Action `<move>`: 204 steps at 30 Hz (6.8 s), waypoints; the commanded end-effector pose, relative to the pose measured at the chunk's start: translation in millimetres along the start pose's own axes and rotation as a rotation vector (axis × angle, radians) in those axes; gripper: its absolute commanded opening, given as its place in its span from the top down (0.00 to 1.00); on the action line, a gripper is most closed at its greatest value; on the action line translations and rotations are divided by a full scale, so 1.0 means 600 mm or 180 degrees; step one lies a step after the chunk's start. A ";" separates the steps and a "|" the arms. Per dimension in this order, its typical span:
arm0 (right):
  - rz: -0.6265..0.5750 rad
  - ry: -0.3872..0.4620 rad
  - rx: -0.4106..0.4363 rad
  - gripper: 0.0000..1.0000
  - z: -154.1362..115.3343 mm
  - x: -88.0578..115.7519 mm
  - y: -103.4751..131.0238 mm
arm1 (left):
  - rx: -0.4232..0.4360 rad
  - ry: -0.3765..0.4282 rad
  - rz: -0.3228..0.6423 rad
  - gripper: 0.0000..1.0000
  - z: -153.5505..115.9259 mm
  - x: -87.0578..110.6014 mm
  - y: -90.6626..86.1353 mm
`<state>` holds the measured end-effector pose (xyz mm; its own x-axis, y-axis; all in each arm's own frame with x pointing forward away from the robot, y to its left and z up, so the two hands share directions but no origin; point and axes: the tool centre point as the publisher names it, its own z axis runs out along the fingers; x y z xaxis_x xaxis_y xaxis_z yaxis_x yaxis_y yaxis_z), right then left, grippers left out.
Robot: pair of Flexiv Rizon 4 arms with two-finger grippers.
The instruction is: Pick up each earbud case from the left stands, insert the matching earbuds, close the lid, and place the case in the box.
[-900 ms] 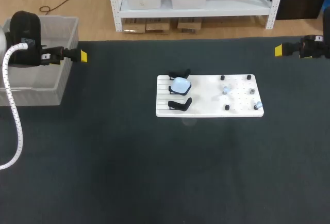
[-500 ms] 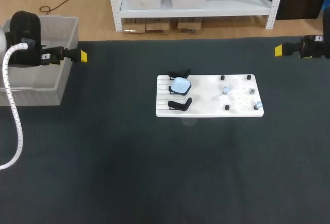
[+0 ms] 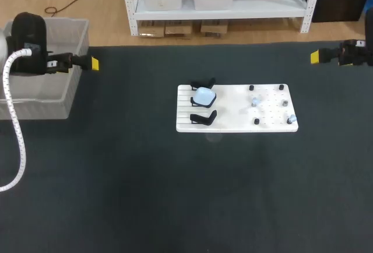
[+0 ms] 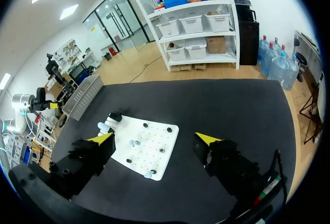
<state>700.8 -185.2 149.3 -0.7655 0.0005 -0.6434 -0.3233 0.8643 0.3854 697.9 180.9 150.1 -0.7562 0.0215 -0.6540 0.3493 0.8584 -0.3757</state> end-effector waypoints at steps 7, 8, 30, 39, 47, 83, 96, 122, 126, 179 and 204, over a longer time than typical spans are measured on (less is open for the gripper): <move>-0.0001 0.0000 0.0000 0.00 0.000 0.000 0.000 | 0.0568 -0.0151 0.0613 0.00 -0.012 -0.018 -0.029; -0.0001 0.0000 0.0000 0.00 0.000 0.000 0.000 | 0.0617 -0.0183 0.0741 0.00 -0.013 -0.022 -0.033; -0.0001 0.0000 0.0000 0.00 0.000 0.000 0.000 | 0.1304 0.0071 0.2688 0.00 0.014 -0.077 -0.094; -0.0001 0.0000 0.0000 0.00 0.000 0.000 0.000 | 0.1582 0.0159 0.2986 0.00 0.042 -0.082 -0.121; -0.0001 0.0000 0.0000 0.00 0.000 0.000 0.000 | 0.1723 0.0154 0.3155 0.00 0.079 -0.062 -0.129; -0.0001 0.0000 0.0000 0.00 0.000 0.000 0.000 | 0.2133 0.0086 0.3135 0.00 0.180 0.015 -0.172; -0.0001 0.0000 0.0000 0.00 0.000 0.000 0.000 | 0.2399 0.0000 0.3223 0.11 0.205 0.021 -0.178; -0.0001 0.0000 0.0000 0.00 0.000 0.000 0.000 | 0.2732 0.0142 0.3373 0.00 0.292 0.058 -0.197; -0.0001 0.0000 0.0000 0.00 0.000 0.000 0.000 | 0.2753 0.0177 0.3323 0.00 0.302 0.069 -0.201; -0.0001 0.0000 0.0000 0.00 0.000 0.000 0.000 | 0.2737 0.0135 0.2979 0.29 0.385 0.093 -0.253; -0.0001 0.0000 0.0000 0.00 0.000 0.000 0.000 | 0.2671 0.0080 0.2965 0.53 0.394 0.103 -0.263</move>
<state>700.9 -185.3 149.2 -0.7656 0.0006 -0.6434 -0.3232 0.8643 0.3854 729.5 -74.8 14.0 -0.0410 0.4637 -0.8850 0.9923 -0.0844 -0.0902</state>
